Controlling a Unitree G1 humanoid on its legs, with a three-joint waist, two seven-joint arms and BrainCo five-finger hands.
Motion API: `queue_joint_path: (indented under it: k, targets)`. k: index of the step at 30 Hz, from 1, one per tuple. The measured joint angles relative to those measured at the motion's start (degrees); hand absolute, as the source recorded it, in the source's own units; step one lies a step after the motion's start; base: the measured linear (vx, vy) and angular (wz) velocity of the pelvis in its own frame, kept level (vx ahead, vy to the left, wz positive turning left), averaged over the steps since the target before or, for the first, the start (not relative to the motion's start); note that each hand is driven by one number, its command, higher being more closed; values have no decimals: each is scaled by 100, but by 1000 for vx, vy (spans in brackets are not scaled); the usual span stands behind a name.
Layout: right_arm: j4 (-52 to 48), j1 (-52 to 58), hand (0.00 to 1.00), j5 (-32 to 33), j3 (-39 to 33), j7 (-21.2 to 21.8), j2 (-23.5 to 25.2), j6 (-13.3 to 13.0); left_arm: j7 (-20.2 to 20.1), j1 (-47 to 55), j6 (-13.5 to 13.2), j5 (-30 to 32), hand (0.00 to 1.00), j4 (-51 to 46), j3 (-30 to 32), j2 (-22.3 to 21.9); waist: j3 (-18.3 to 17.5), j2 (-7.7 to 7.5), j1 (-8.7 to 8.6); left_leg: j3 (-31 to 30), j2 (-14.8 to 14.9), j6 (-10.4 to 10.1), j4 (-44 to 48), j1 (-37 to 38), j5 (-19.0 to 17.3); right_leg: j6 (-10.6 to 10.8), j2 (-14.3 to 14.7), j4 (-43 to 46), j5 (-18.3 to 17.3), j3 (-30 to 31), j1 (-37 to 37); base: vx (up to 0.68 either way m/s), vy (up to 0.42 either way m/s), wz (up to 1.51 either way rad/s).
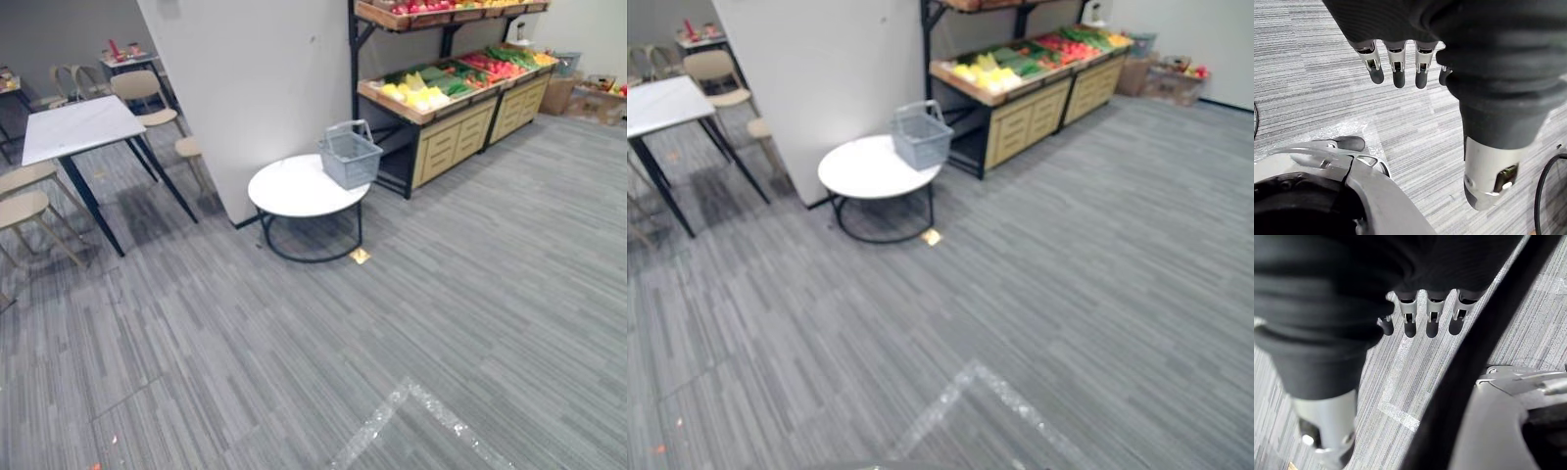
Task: Pick vegetable in the basket
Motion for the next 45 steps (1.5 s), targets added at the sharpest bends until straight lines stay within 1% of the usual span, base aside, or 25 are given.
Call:
queue_joint_path:
  k: [4,7,10,11,14,20,23,31,37,39,42,43,45]
  targets:
    - [0,4,0,-7,14,9,-2,-88,-18,-7,-3,47,0,-9,-240,76,7,-6,-15,47,2,3,0,-21,-1,-24,-4,-3,-11,26,-25,-53,13,-7]
    - [1,3,0,-7,15,20,-1,-95,-35,-8,-32,101,0,-11,-243,80,7,-10,-17,56,3,8,0,-69,-5,-22,-3,-10,-9,29,-73,-11,5,-2]
    - [2,2,0,-6,16,32,4,-99,-46,-25,-86,173,0,-11,-246,82,15,-16,-8,65,6,19,1,-87,-14,28,3,-9,33,59,-121,81,15,-2]
    - [4,3,0,-6,23,32,3,-99,-46,-28,-86,183,0,-11,-246,83,15,-16,-2,71,10,21,1,-81,-25,-2,8,-9,52,67,-118,64,5,-5]
    - [3,2,0,-61,70,7,-3,-119,-55,-32,-92,202,0,-11,-248,85,15,-17,12,132,23,36,3,-74,-21,-4,29,-20,53,94,-126,105,-3,-9]
    - [-14,-4,0,-130,248,-8,-24,-275,-56,-53,-211,216,0,-26,-357,124,101,-45,8,134,38,22,36,-49,-31,-4,63,-94,52,84,-77,61,-8,-1]
    - [-115,15,0,-122,375,-3,-40,-363,-40,-62,-215,226,0,-64,-466,147,174,-35,-6,132,47,5,36,6,-41,-3,70,-99,50,75,-18,0,0,0]
    - [-126,4,0,19,513,154,-122,-366,-46,-64,-218,242,0,-63,-678,203,183,-26,-58,118,50,-10,7,12,-51,-8,62,-86,44,80,-37,-33,-14,0]
    - [-126,0,0,24,516,159,-129,-365,-65,-82,-212,242,0,-54,-755,233,183,-29,-65,125,50,-6,14,-28,-49,-10,68,-92,44,101,-91,0,0,0]
    - [-123,-3,0,25,504,161,-124,-361,-75,-88,-210,238,0,-36,-802,254,190,-40,-118,115,47,5,37,-86,-42,-9,74,-95,50,94,-132,17,-1,1]
    - [-113,-19,0,41,466,161,-124,-354,-83,-175,-206,237,0,11,-859,282,207,-47,-134,116,53,5,38,-89,-42,-9,82,-81,47,96,-142,39,-8,0]
    - [-110,-35,0,51,443,161,-126,-347,-81,-180,-205,236,0,16,-905,295,228,-43,-132,121,59,5,38,-97,-42,-21,81,-41,34,103,-171,17,-9,-7]
    - [-107,-147,0,69,423,158,-132,-328,-77,-279,-203,232,0,17,-928,309,339,-41,-143,153,82,13,39,-186,-32,-46,33,381,-162,162,-463,-11,0,-7]
